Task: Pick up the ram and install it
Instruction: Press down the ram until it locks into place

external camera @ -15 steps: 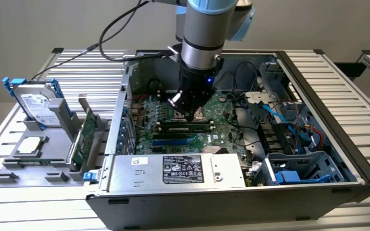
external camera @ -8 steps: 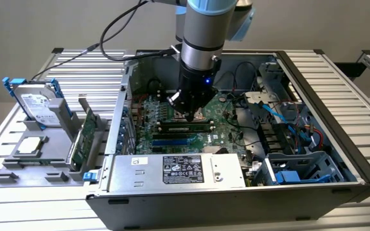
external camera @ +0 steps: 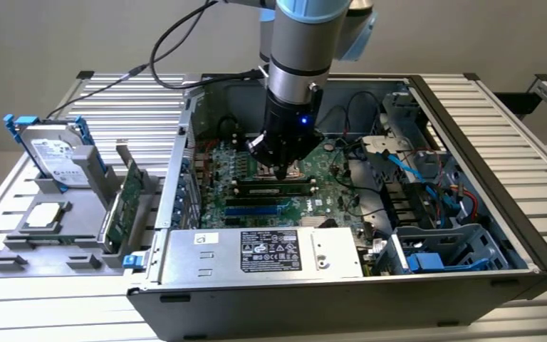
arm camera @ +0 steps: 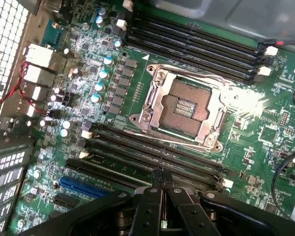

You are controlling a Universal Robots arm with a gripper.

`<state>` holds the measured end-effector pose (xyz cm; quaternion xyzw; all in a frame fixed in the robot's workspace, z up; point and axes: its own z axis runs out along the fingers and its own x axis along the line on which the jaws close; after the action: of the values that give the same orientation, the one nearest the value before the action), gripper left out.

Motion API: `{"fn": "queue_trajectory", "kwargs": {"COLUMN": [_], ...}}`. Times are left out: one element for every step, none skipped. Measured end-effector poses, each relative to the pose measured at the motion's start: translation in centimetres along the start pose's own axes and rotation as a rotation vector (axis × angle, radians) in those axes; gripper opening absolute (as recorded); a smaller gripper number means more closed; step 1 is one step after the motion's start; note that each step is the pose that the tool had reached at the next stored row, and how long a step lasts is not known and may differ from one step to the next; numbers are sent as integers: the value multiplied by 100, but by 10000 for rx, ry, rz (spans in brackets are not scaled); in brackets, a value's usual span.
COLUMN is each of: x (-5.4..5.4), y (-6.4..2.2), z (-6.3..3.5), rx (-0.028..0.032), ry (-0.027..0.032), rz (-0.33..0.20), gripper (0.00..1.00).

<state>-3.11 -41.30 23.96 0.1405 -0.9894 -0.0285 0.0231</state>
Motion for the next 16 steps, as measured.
{"fn": "queue_trajectory", "kwargs": {"x": [0, 0, 0, 0, 1, 5, 10, 20, 34, 51, 68, 82, 92, 101, 104, 104], "y": [0, 0, 0, 0, -1, -4, -10, -19, -29, -42, -58, -72, -82, -87, -90, -89], "z": [0, 0, 0, -4, -8, -17, -29, -43, -54, -63, -70, -75, -76, -76, -76, -76], "rx": [-24, -36, 14, 107, 138, 144, 142, 143, 144, 145, 144, 144, 144, 143, 143, 144], "ry": [-39, -76, -81, -70, -66, -65, -67, -68, -67, -67, -67, -67, -67, -68, -67, -67], "rz": [616, 1248, 1534, 1720, 1765, 1785, 1792, 1796, 1800, 1800, 1798, 1798, 1800, 1808, 1810, 1810], "gripper": [11, 11, 11, 11, 11, 11, 11, 11, 11, 11, 11, 11, 11, 11, 11, 11]}}
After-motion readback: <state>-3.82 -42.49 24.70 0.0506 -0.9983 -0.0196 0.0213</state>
